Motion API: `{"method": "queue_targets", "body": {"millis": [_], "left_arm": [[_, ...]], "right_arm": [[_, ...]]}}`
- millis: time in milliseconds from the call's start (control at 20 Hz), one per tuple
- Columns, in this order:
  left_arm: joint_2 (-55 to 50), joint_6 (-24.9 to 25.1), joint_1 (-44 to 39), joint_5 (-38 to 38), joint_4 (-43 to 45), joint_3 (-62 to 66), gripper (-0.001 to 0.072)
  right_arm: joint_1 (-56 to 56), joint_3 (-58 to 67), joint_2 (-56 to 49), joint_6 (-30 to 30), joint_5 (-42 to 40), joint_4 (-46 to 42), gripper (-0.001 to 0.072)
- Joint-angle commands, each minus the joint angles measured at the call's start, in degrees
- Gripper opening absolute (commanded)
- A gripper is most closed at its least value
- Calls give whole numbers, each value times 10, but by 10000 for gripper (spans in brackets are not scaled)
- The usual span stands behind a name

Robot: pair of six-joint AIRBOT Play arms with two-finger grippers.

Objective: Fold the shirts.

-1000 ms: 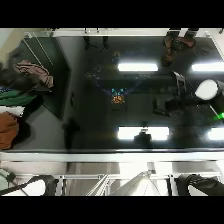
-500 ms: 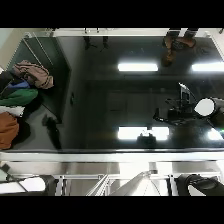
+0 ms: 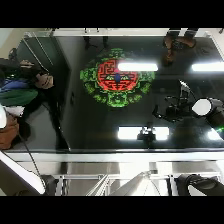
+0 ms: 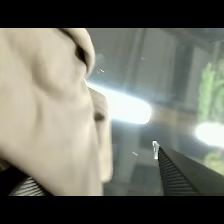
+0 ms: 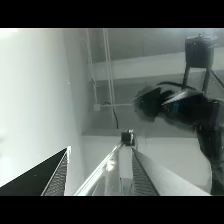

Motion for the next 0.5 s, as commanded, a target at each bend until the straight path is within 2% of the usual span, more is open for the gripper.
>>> {"method": "queue_targets", "body": {"millis": [0,50,200,250,350,450], "left_arm": [[-50,-34,-19,35,72,63,285],[-44,-33,-19,38,68,57,-2],[-10,-32,-28,44,61,41,20],[6,-11,-37,60,31,41,21],[43,59,-64,123,-114,41,20],[93,86,-118,193,-233,42,20]], "right_arm": [[0,0,-1,0,-8,0,437],[0,0,-1,0,-10,0,437],[0,0,-1,0,-15,0,437],[0,0,-1,0,-16,0,437],[0,0,-1,-4,-16,0,437],[-4,0,-1,-7,-22,-7,437]]}}
